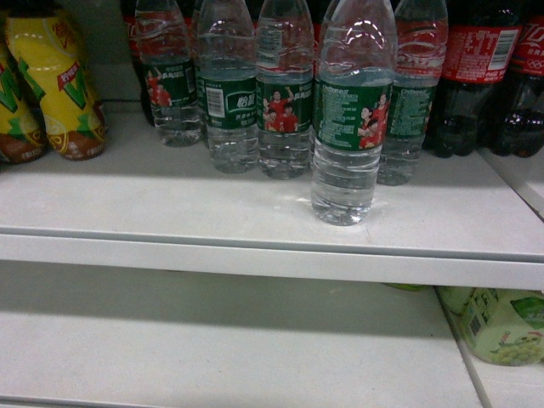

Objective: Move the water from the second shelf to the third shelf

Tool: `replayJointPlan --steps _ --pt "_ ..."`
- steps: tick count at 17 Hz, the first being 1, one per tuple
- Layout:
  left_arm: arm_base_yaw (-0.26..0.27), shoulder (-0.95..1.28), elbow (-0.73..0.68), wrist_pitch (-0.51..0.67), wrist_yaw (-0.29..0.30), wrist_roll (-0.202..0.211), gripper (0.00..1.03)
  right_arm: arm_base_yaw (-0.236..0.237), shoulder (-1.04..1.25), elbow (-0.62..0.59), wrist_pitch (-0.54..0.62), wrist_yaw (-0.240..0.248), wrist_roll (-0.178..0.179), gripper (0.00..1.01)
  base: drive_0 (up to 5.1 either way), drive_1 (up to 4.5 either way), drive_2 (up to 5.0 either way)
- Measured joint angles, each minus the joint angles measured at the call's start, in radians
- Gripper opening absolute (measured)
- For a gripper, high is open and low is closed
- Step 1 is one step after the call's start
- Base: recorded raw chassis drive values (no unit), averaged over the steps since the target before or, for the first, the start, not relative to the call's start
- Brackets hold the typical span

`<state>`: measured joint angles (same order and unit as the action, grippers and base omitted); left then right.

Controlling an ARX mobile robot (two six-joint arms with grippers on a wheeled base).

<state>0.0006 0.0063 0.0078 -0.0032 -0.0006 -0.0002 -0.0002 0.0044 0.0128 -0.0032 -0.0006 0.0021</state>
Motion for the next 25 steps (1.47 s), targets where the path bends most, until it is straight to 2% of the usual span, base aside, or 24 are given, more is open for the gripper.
replayJointPlan --steps 14,15,16,17,18,20,22,23,25 --pt "0.0 0.0 0.0 0.0 0.0 0.0 0.98 0.0 0.0 0.0 0.0 0.0 0.0 0.98 0.0 0.0 0.0" --pt "0.0 0.0 0.0 0.0 0.0 0.0 0.98 0.001 0.003 0.004 -0.026 0.008 0.009 0.98 0.0 0.0 0.0" --pt "0.0 0.0 0.0 0.0 0.0 0.0 0.98 -0.004 0.06 0.033 -0.104 0.013 0.069 0.98 0.0 0.0 0.0" --pt "0.0 0.0 0.0 0.0 0.0 0.0 0.98 -0.04 0.122 0.055 -0.072 -0.023 0.113 0.98 0.0 0.0 0.0" --pt "0.0 0.0 0.0 0.0 0.0 0.0 0.98 -0.077 0.165 0.086 -0.014 -0.056 0.125 0.98 0.0 0.0 0.0" --pt "0.0 0.0 0.0 0.0 0.0 0.0 0.98 -0.159 0.315 0.172 0.122 -0.149 0.137 0.98 0.0 0.0 0.0" --pt "0.0 0.0 0.0 0.0 0.0 0.0 0.98 -0.205 0.483 0.252 0.235 -0.212 0.139 0.98 0.0 0.0 0.0" --pt "0.0 0.0 0.0 0.0 0.0 0.0 0.98 -0.211 0.552 0.298 0.281 -0.224 0.14 0.98 0.0 0.0 0.0" --pt "0.0 0.0 0.0 0.0 0.0 0.0 0.98 -0.167 0.633 0.348 0.338 -0.224 0.138 0.98 0.0 0.0 0.0"
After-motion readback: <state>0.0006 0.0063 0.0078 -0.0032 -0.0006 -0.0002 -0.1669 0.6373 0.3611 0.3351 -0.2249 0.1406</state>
